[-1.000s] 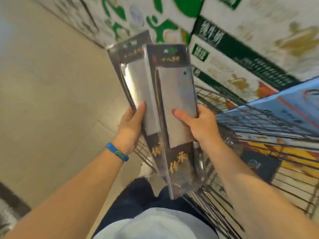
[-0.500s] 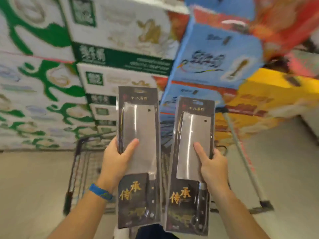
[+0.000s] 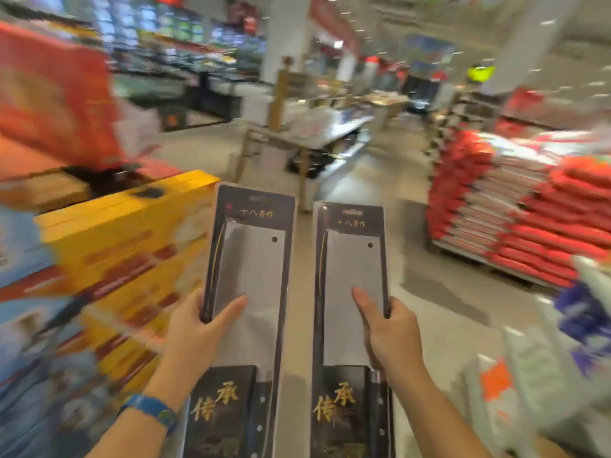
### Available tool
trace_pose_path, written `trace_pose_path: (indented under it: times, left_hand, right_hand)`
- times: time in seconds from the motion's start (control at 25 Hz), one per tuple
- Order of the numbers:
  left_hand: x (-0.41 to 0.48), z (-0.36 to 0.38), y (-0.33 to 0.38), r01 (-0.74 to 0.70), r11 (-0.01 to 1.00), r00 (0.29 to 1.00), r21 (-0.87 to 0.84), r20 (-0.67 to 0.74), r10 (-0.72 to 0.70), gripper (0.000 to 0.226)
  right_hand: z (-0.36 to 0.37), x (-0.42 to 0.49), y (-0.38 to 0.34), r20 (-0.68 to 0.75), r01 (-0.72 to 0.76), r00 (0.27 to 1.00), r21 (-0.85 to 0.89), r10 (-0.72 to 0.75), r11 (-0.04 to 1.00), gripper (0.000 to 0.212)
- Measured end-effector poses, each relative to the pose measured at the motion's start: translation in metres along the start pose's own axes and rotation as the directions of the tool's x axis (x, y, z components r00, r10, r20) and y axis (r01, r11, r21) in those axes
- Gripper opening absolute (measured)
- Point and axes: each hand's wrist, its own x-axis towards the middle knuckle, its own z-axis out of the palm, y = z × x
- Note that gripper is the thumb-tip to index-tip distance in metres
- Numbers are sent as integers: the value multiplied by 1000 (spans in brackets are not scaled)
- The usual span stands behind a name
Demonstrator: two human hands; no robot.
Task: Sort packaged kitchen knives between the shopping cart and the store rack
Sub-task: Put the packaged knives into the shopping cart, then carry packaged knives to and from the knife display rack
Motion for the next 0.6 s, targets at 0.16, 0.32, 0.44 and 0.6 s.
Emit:
trace_pose_path:
  times: [0.16, 0.32, 0.44, 0.6]
  left_hand:
    - [27, 187, 72, -110, 988, 947, -104, 292, 136, 40]
    - [8, 338, 138, -203, 948, 839, -246, 456, 298, 53]
    - [-25, 424, 181, -182, 924, 737, -336, 575, 354, 57]
    - [-74, 515, 223, -105, 895, 590, -434, 697, 407, 39]
  right_hand:
    - [-168, 42, 19, -331, 18, 943, -78, -42, 997, 74]
    - [-309, 44, 30, -558, 17, 827, -96, -68, 995, 61]
    - [-387, 17, 37, -677, -2, 734, -86, -56, 996, 52]
    - [-458, -27, 52, -838, -121, 543, -146, -58, 982, 79]
